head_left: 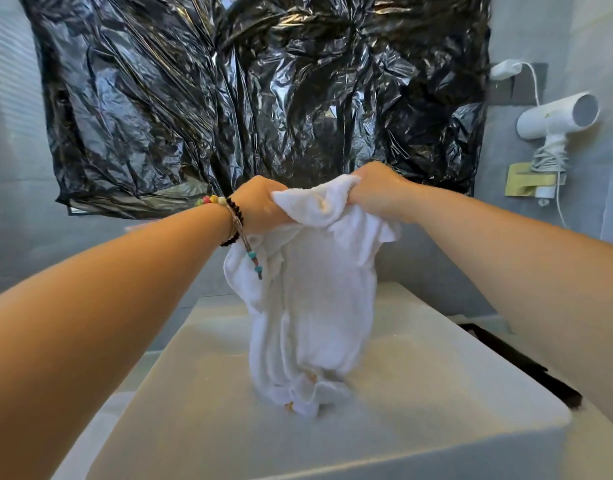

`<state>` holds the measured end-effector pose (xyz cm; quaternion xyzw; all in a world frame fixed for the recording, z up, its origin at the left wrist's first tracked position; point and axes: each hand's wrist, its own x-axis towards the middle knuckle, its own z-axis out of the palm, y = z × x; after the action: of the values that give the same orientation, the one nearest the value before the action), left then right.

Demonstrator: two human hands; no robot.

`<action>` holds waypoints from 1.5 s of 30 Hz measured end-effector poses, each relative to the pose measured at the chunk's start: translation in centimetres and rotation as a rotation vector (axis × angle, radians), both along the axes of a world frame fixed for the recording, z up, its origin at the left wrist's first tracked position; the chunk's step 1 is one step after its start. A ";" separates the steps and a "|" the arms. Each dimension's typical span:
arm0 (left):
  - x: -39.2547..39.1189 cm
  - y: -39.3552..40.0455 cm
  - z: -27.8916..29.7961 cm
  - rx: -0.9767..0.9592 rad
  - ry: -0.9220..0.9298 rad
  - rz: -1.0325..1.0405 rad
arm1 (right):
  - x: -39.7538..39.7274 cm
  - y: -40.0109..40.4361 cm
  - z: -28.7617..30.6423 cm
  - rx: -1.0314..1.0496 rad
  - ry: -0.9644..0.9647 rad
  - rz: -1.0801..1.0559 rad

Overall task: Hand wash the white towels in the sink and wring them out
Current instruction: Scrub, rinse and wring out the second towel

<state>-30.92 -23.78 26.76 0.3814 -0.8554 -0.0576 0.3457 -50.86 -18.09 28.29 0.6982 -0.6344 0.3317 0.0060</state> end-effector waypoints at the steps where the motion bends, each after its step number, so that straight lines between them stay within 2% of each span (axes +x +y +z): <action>1: 0.0 -0.1 -0.5 -0.012 -0.030 0.007 | -0.1 0.1 -0.3 -0.006 -0.025 -0.010; 5: 0.0 1.8 -3.6 0.088 -0.279 0.029 | -0.7 1.2 -4.7 0.042 -0.144 0.036; 8: 0.1 1.7 -8.1 0.317 -0.579 0.111 | -0.9 2.0 -9.5 0.208 0.054 0.075; 10: 0.2 0.6 -11.2 0.447 -0.808 0.267 | -0.9 2.0 -11.9 0.271 0.149 0.105; 11: 0.0 0.4 -12.2 0.477 -0.953 0.341 | -0.8 1.8 -12.8 0.271 0.185 0.112; 13: -1.3 1.2 -13.0 0.391 -1.097 0.377 | -0.3 1.3 -14.1 0.262 0.298 0.101; 15: -2.5 1.2 -14.8 0.330 -1.023 0.224 | 0.2 0.6 -15.8 0.273 0.455 0.117; 17: -2.4 0.7 -17.1 0.268 -0.966 0.140 | 0.2 -0.4 -18.7 0.374 0.505 0.197; 19: -1.6 0.1 -19.5 0.311 -0.843 0.028 | 0.1 -0.9 -21.5 0.486 0.361 0.297; 21: -0.9 -0.9 -21.6 0.272 -0.646 0.005 | -0.1 -2.6 -23.5 0.505 0.212 0.294; 23: -1.1 -2.7 -22.7 0.199 -0.553 0.025 | -0.2 -4.8 -24.5 0.510 0.192 0.206; 27: -2.3 -5.0 -22.6 0.325 -0.460 0.085 | -0.9 -7.8 -25.0 0.499 0.149 0.161; 30: -2.2 -4.6 -22.7 0.305 -0.506 0.086 | -0.9 -7.3 -24.2 0.522 0.164 0.199; 33: -1.9 -3.6 -21.7 0.191 -0.709 0.110 | -1.2 -6.4 -22.1 0.544 0.308 0.176; 36: -1.7 -2.7 -19.1 -0.029 -0.901 0.144 | -2.1 -5.2 -19.2 0.433 0.415 0.109; 38: -0.9 -2.2 -17.1 -0.084 -0.881 0.192 | -2.6 -3.8 -17.4 0.354 0.425 0.073; 40: 0.1 -2.0 -15.0 -0.038 -0.688 0.245 | -3.0 -2.6 -15.6 0.279 0.497 0.018; 42: 0.9 -1.6 -12.7 0.091 -0.397 0.257 | -3.3 -1.7 -13.8 0.209 0.449 -0.051; 45: 0.9 -0.6 -10.2 0.322 0.043 0.167 | -3.4 -0.9 -11.6 0.140 0.115 -0.008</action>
<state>-30.06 -24.39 16.55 0.5001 -0.7930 -0.1732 0.3019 -54.23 -18.97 16.72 0.7121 -0.6575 0.2461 -0.0050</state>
